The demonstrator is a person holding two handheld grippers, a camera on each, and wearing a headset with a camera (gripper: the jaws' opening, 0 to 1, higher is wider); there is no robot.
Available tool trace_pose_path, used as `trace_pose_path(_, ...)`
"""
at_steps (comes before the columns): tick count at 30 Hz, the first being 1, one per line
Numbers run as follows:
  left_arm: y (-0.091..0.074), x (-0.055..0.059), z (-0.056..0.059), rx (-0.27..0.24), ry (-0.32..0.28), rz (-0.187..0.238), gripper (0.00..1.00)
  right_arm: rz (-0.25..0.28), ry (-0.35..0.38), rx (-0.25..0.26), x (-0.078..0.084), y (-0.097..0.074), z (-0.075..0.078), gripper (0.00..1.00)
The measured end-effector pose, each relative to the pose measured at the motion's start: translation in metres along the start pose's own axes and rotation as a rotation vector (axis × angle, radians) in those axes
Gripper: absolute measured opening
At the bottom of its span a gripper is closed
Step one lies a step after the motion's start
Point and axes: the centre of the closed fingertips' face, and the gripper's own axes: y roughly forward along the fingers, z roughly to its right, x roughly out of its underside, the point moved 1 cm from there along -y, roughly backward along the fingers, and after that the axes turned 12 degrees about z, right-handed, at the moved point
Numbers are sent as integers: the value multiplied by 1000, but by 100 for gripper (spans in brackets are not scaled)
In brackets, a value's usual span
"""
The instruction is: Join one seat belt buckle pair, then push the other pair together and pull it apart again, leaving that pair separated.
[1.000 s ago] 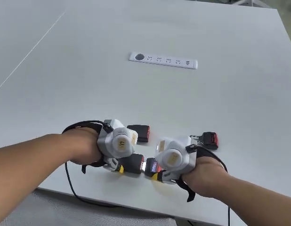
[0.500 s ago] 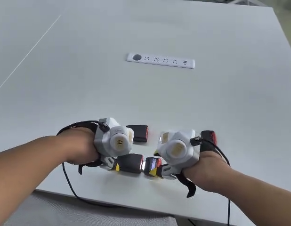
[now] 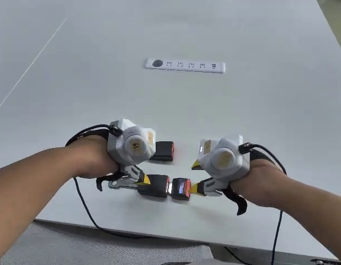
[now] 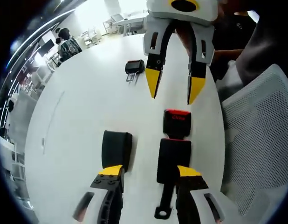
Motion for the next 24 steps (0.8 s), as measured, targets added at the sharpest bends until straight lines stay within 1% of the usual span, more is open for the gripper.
trace_pose_path(3, 2, -2, -10, -3, -15, 7, 45, -16, 7, 18, 12, -11, 15, 31)
trace_pose_path(6, 5, -2, -22, -16, -14, 4, 45, -44, 6, 30, 27, -23, 29, 31)
trace_pose_path(11, 8, -1, -31, -8, -10, -14, 45, -68, 15, 58, 46, -39, 53, 31)
trace_pose_path(13, 10, -1, -34, -3, -10, -18, 45, -75, 20, 60, 52, -43, 60, 31)
trace_pose_path(14, 11, 0, -36, -2, -10, -20, 45, -78, 21, 61, 53, -45, 61, 31)
trace_pose_path(15, 12, 0, -42, -5, -13, -20, 45, -84, 17, 66, 56, -48, 65, 31)
trace_pose_path(17, 14, 0, -48, -10, -42, -24, 45, -90, 16, 72, 62, -53, 75, 31)
trace_pose_path(20, 17, -1, -52, -2, -44, -22, 45, -106, 14, 83, 70, -60, 82, 31)
trace_pose_path(24, 22, 1, -54, 13, -42, -37, 45, -129, 18, 93, 82, -67, 93, 31)
